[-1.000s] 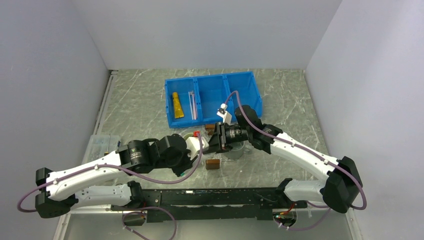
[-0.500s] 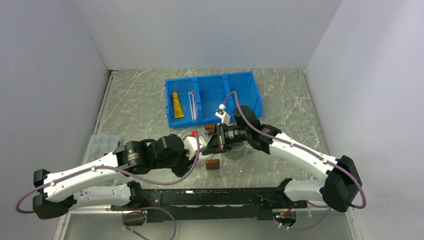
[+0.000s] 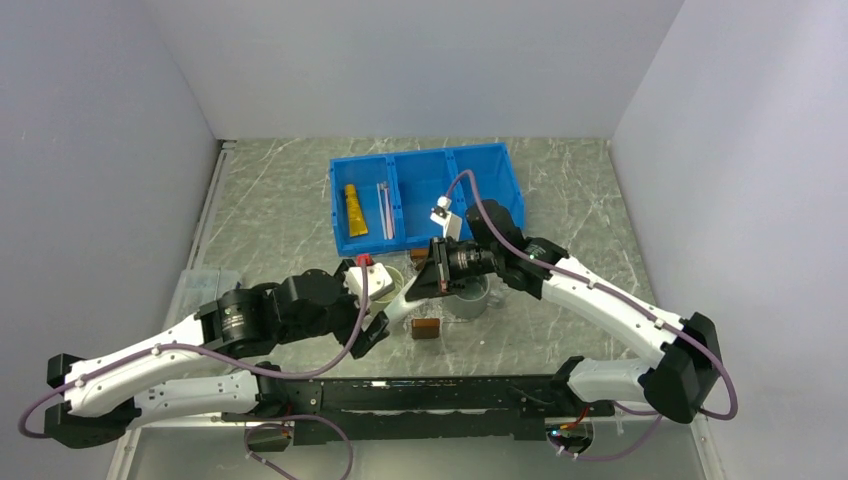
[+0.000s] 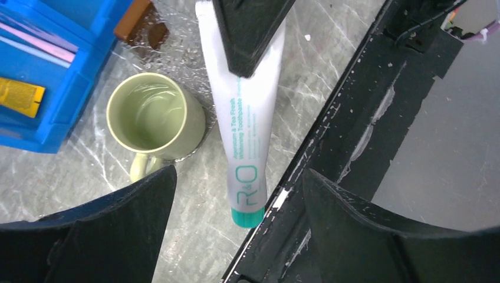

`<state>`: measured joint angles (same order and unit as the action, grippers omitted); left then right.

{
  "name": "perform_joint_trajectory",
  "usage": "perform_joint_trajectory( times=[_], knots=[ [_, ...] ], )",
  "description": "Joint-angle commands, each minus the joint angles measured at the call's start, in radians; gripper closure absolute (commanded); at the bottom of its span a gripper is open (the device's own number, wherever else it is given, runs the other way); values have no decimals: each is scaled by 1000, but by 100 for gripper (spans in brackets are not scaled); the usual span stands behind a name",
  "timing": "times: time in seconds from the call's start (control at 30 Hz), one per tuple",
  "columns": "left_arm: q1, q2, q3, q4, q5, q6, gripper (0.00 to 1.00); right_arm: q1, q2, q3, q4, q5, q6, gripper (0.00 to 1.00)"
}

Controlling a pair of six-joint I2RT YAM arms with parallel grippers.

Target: Prepare toiletry sets of a toothbrush and toothpaste on the tray

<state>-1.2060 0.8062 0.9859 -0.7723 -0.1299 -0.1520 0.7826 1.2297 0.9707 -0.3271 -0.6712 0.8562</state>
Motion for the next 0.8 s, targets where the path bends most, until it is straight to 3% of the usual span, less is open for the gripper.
perform_joint_trajectory(
  times=[0.0, 0.23, 0.4, 0.77],
  knots=[
    [-4, -28, 23, 25, -97, -17, 15, 0, -20, 167, -148, 87, -129, 100],
    [-4, -58, 46, -12, -243, -36, 11, -6, 29, 437, -462, 313, -324, 100],
    [-4, -132, -1, 22, -360, -57, 1, -8, 95, 588, -639, 551, -420, 100],
    [-2, -220, -66, 18, -491, -92, 1, -7, 269, 759, -759, 733, -522, 100]
  ],
)
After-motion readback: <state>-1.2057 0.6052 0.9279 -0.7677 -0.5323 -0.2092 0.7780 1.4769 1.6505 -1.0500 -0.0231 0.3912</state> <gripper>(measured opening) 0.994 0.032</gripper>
